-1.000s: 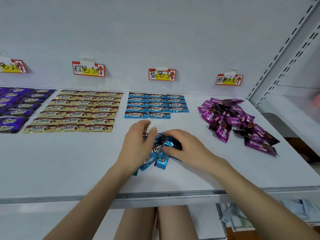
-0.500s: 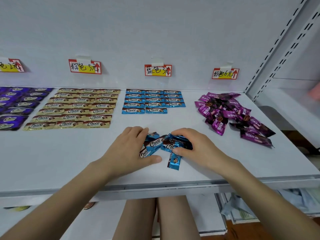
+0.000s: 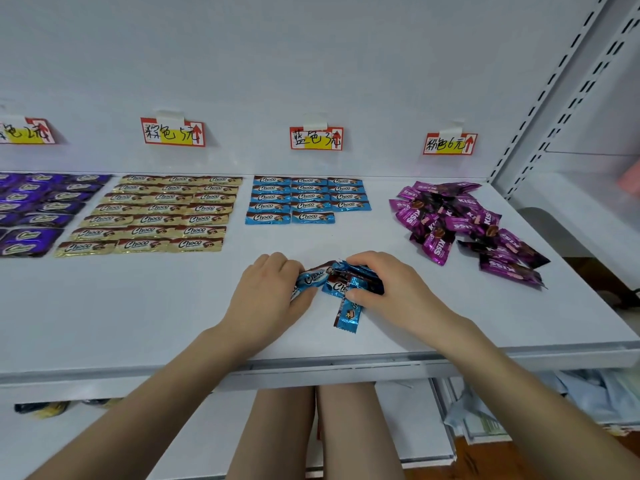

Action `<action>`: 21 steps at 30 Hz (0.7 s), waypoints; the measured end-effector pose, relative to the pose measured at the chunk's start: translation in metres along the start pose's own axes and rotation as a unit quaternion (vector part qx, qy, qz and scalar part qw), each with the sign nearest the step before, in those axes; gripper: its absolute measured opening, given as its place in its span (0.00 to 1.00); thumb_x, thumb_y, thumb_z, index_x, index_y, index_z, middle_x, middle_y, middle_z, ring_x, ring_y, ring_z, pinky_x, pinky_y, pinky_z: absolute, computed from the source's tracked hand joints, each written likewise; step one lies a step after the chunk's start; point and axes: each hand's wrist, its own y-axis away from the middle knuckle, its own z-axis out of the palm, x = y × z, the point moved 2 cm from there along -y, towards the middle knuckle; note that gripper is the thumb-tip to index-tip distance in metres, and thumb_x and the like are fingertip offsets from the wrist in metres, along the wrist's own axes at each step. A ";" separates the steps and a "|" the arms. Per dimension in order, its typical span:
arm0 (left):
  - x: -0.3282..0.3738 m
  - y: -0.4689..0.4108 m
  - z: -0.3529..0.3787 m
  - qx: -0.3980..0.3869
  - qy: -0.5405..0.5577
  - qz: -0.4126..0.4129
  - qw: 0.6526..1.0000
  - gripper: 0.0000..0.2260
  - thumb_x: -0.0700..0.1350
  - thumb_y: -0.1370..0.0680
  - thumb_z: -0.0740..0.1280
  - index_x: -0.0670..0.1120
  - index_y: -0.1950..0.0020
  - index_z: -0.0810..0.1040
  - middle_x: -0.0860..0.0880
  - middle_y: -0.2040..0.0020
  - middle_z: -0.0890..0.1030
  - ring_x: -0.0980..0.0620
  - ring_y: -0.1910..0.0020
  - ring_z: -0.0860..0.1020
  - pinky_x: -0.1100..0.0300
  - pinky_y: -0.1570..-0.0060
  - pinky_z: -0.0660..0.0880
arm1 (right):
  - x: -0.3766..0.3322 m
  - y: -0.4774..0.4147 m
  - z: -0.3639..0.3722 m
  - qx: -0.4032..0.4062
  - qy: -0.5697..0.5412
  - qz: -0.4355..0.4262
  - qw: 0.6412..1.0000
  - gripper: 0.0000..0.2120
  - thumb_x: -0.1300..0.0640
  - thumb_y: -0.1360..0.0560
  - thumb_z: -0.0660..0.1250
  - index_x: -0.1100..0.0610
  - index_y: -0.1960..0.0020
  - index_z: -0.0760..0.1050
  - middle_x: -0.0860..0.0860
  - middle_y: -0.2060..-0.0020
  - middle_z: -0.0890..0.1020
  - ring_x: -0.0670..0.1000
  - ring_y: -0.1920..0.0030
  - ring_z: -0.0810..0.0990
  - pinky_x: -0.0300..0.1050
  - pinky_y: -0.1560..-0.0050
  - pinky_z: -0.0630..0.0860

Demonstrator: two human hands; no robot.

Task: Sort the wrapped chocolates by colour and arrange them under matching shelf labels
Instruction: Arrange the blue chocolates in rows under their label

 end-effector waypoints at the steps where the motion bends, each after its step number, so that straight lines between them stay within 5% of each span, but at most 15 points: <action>1: 0.000 0.000 0.000 -0.001 0.006 -0.001 1.000 0.17 0.55 0.21 0.57 0.48 0.38 0.73 0.49 0.46 0.75 0.53 0.49 0.70 0.63 0.52 0.65 | 0.000 0.000 0.000 0.001 -0.001 0.001 1.000 0.20 0.57 0.27 0.68 0.53 0.36 0.70 0.48 0.46 0.75 0.41 0.51 0.68 0.19 0.54 0.62; 7: 0.003 -0.002 -0.008 -0.021 0.051 -0.001 0.998 0.13 0.49 0.20 0.60 0.45 0.39 0.71 0.47 0.45 0.74 0.51 0.48 0.70 0.66 0.54 0.61 | 0.000 -0.003 -0.002 -0.011 0.006 0.009 1.000 0.21 0.57 0.27 0.69 0.53 0.36 0.69 0.50 0.44 0.75 0.42 0.50 0.69 0.19 0.56 0.62; 14: 0.005 -0.017 -0.014 -0.106 -0.023 0.010 0.994 0.09 0.45 0.19 0.57 0.44 0.41 0.69 0.45 0.46 0.74 0.50 0.51 0.72 0.61 0.54 0.67 | -0.001 -0.001 -0.002 -0.003 0.007 -0.001 1.000 0.20 0.56 0.28 0.69 0.53 0.37 0.70 0.49 0.45 0.75 0.42 0.51 0.69 0.24 0.57 0.64; 18: 0.003 -0.044 -0.017 -0.178 -0.074 -0.031 0.981 0.06 0.40 0.19 0.56 0.42 0.43 0.68 0.43 0.47 0.75 0.50 0.57 0.70 0.60 0.59 0.66 | 0.000 -0.003 -0.002 -0.003 0.019 -0.004 1.000 0.20 0.55 0.27 0.69 0.53 0.37 0.70 0.49 0.44 0.75 0.42 0.50 0.69 0.28 0.57 0.62; 21: -0.001 -0.055 -0.019 -0.160 -0.019 -0.074 0.984 0.04 0.40 0.20 0.57 0.43 0.46 0.68 0.47 0.55 0.74 0.53 0.62 0.70 0.63 0.65 0.65 | 0.001 -0.002 -0.001 0.000 0.012 -0.004 1.000 0.19 0.55 0.27 0.69 0.52 0.37 0.70 0.48 0.45 0.75 0.42 0.51 0.69 0.29 0.58 0.63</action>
